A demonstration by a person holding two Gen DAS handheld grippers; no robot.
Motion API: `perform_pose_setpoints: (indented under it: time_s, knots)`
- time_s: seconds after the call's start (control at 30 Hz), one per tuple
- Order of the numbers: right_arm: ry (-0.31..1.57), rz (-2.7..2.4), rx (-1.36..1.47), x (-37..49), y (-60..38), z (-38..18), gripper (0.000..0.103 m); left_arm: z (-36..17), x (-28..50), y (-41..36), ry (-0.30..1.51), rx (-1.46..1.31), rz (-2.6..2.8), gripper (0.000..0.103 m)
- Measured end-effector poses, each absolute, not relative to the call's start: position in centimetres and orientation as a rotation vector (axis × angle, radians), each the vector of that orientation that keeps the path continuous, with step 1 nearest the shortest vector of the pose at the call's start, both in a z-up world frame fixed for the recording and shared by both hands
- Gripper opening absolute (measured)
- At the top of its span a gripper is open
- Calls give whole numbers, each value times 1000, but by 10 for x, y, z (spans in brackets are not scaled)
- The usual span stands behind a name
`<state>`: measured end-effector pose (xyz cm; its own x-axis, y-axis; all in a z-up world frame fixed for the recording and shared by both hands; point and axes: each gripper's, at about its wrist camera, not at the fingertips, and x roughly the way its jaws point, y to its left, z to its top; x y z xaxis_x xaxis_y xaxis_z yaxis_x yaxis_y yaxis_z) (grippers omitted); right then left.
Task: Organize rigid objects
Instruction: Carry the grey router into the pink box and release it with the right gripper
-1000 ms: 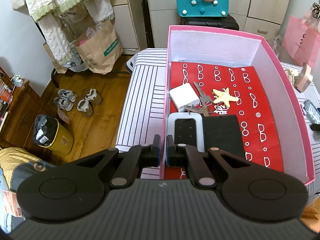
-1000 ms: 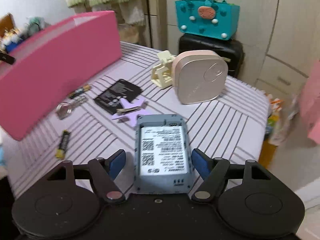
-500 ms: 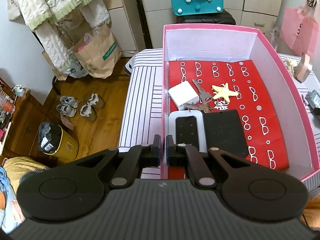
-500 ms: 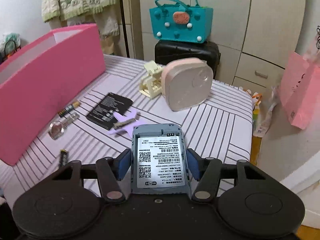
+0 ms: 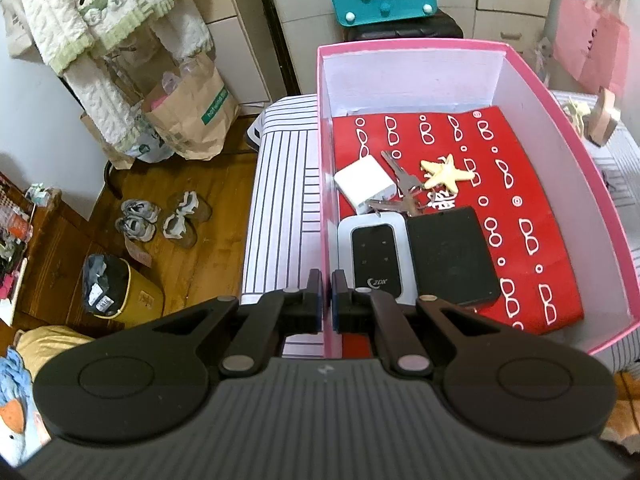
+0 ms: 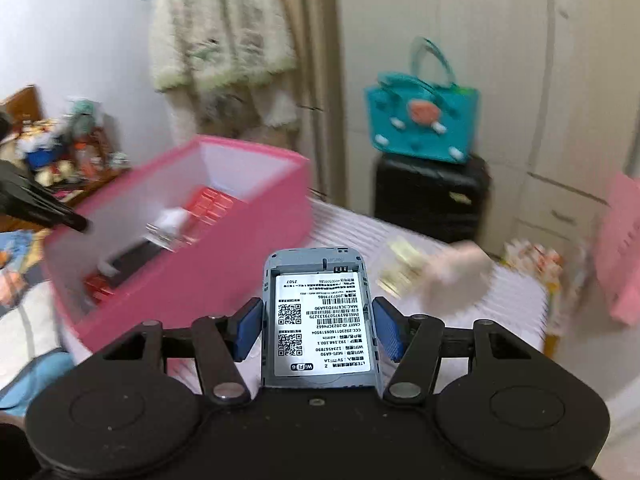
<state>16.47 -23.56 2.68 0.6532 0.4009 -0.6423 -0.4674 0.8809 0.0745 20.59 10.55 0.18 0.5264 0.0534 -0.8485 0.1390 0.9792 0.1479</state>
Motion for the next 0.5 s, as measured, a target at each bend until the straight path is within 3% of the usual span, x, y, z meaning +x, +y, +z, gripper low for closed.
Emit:
perform_pose_setpoints:
  time_s: [0.23, 0.5]
  knots:
    - [657, 702, -171, 165, -170, 65, 65, 4, 202, 105, 1009, 234, -67, 4]
    - [718, 825, -265, 184, -100, 57, 64, 7, 195, 112, 999, 217, -97, 4]
